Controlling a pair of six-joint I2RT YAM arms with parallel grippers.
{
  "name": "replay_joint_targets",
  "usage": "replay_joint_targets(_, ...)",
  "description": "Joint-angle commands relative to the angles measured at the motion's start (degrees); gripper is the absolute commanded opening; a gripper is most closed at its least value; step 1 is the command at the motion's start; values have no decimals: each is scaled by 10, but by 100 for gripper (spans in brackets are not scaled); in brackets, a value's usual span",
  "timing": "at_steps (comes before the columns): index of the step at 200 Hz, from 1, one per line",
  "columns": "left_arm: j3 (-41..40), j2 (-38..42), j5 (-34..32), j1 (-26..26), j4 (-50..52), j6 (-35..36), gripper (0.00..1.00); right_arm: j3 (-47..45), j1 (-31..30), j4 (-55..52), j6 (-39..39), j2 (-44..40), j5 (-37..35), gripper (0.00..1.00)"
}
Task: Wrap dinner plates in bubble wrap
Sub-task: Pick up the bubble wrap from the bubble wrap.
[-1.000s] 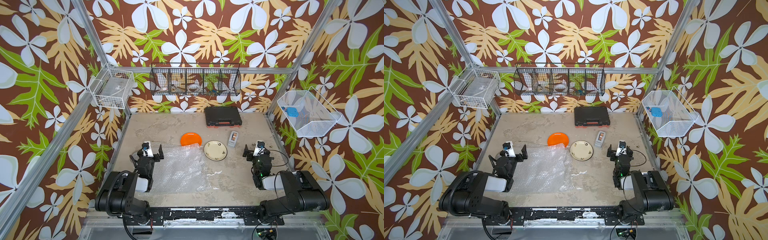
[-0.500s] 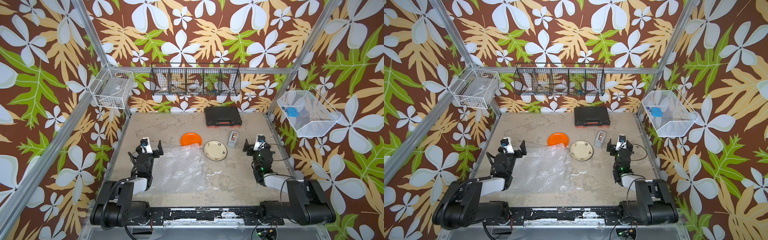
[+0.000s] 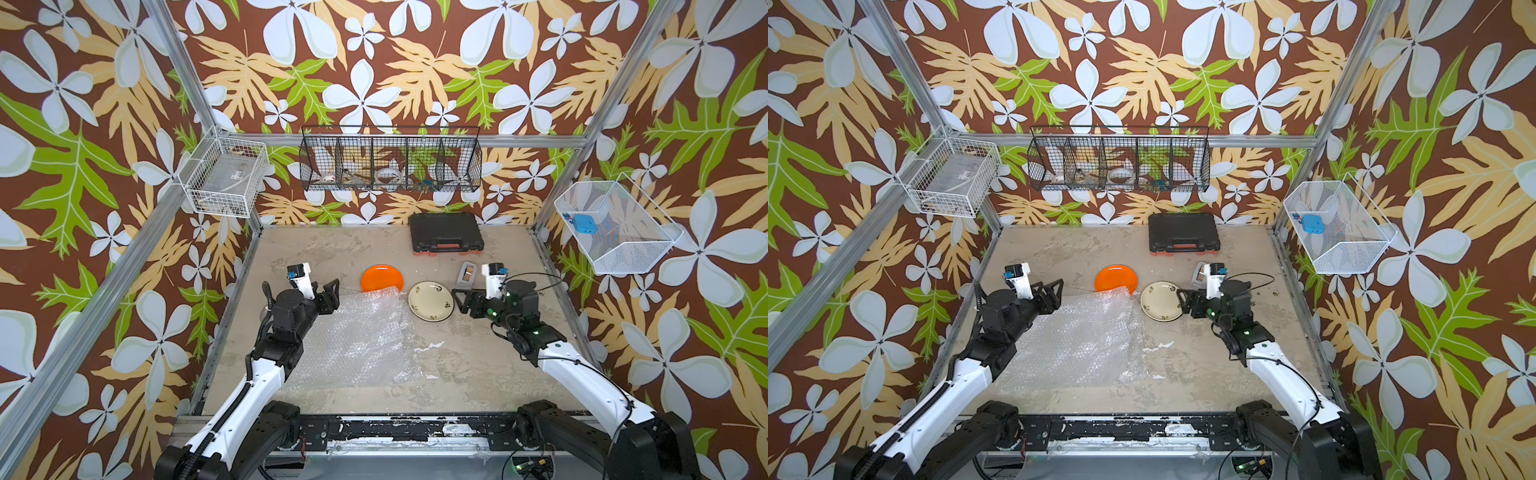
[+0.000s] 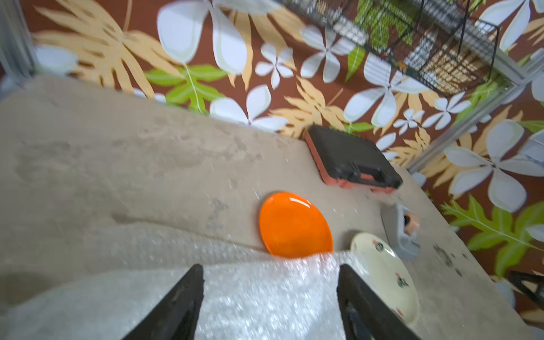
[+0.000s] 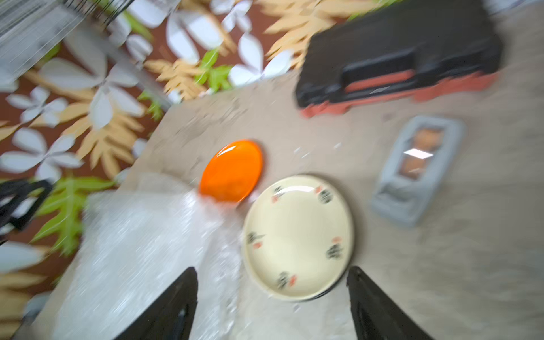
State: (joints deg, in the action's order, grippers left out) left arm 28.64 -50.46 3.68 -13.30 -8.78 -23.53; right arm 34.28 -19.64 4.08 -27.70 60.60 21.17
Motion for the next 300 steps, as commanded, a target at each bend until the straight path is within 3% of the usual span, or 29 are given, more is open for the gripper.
replay_joint_targets(1, -9, 18, 79, -25, 118, -83, 71, 7, -78, -84, -64, 12, 43, 81)
replay_joint_targets(20, -20, 36, 70, -46, 154, -97, 71, 9, -155, -67, -102, 36, 38, 78)
replay_joint_targets(43, -31, 57, 64, -48, 170, -106, 71, 31, -224, -61, -127, 75, 1, 64)
replay_joint_targets(106, -7, 53, 63, -49, 193, -96, 72, 74, -268, -37, -152, 211, 7, 60)
replay_joint_targets(126, 8, 43, 55, -49, 204, -85, 72, 70, -277, 14, -176, 237, 31, 48)
replay_joint_targets(174, 77, -14, 19, -50, 256, -24, 74, 91, -283, -3, -170, 267, 22, 18)
replay_joint_targets(203, 115, -35, -17, -49, 271, 0, 76, 95, -283, -43, -151, 246, -1, 0)
replay_joint_targets(227, 151, -62, -58, -49, 295, 22, 78, 89, -281, -83, -133, 207, -19, 0)
replay_joint_targets(245, 197, -97, -127, -40, 352, 44, 81, 79, -269, -133, -115, 157, -46, 0)
replay_joint_targets(278, 233, -161, -221, 24, 424, 61, 86, 17, -163, -220, -103, 25, -92, 0)
replay_joint_targets(300, 244, -221, -223, 68, 446, 58, 90, -18, -76, -261, -82, -57, -114, 0)
